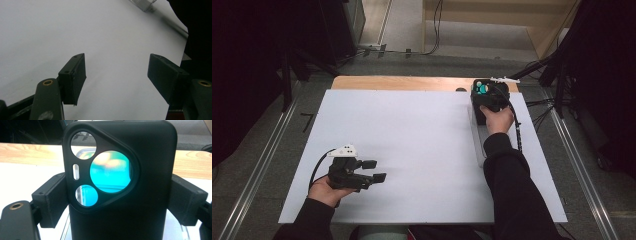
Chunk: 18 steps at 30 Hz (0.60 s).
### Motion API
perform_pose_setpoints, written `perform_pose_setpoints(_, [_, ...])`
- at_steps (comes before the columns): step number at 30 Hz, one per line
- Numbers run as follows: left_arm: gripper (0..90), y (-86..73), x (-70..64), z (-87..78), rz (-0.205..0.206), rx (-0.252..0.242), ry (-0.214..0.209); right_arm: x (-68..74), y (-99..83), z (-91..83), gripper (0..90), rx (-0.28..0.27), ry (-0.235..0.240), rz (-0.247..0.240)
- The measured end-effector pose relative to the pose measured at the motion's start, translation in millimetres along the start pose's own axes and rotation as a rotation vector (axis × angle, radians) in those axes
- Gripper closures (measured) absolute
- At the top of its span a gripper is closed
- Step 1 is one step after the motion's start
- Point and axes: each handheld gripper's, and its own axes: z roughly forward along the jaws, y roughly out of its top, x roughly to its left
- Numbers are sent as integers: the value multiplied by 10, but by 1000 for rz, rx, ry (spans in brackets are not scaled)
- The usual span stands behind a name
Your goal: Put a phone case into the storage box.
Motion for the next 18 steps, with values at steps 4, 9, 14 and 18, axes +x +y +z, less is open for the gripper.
perform_pose_setpoints(4, [310, 2, 4, -5, -2, -1, 1, 16, -4, 29, 111, 4, -14, -6])
perform_pose_setpoints(9, [310, 2, 4, -8, 0, -2, 1, 21, -14, 47, 108, 8, -22, -16])
perform_pose_setpoints(14, [310, 10, 3, -9, 2, -5, 0, -2, -12, 43, 77, -2, -2, 1])
perform_pose_setpoints(18, [310, 22, 7, 1, 5, -3, 2, -18, -13, 50, 11, -4, 23, 0])
